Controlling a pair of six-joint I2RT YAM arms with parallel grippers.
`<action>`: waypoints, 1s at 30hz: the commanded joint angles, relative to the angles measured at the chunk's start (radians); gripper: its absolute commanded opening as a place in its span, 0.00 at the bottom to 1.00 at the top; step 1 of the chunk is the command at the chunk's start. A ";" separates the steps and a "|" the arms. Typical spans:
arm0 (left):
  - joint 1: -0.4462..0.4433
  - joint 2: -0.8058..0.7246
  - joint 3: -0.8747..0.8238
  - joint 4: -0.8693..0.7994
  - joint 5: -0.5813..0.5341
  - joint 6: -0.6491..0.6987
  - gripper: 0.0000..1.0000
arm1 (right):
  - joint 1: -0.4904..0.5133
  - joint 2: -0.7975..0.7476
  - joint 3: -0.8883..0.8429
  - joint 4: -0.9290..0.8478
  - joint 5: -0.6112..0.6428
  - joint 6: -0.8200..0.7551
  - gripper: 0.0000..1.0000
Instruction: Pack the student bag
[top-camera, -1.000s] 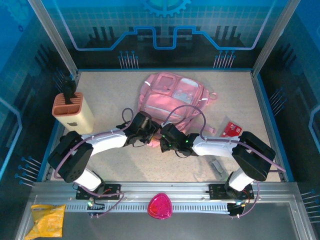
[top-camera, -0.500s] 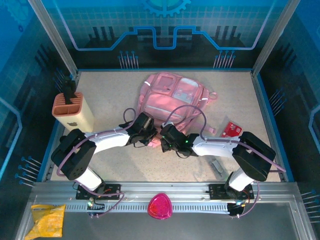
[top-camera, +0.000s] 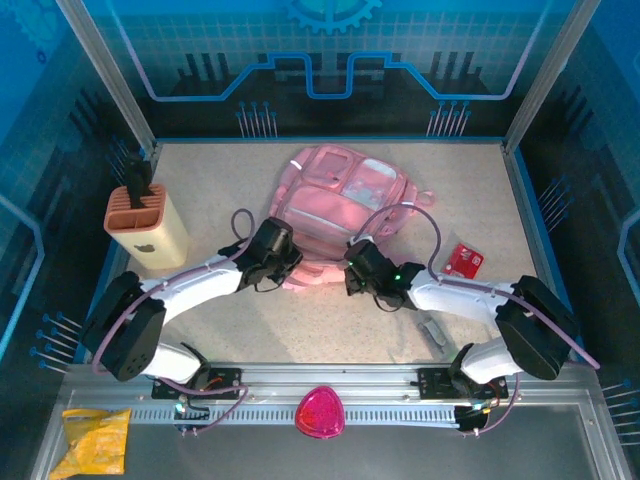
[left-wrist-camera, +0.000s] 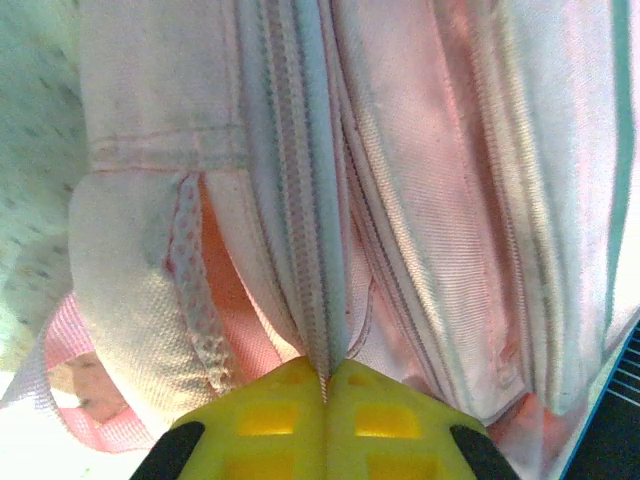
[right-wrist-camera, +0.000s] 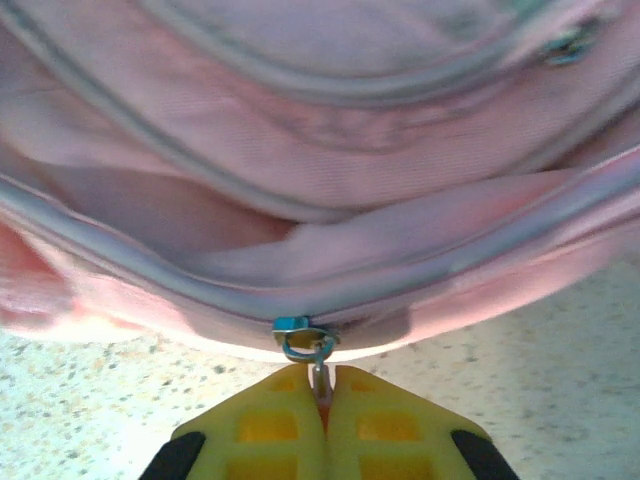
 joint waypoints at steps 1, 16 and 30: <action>0.069 -0.064 -0.016 -0.119 -0.102 0.110 0.00 | -0.049 -0.033 -0.020 -0.064 0.020 -0.055 0.00; 0.319 -0.174 0.054 -0.272 -0.070 0.408 0.00 | -0.195 0.070 0.068 -0.026 -0.044 -0.102 0.00; 0.347 -0.157 0.092 -0.288 -0.019 0.470 0.00 | -0.264 0.056 0.107 -0.041 -0.187 -0.112 0.04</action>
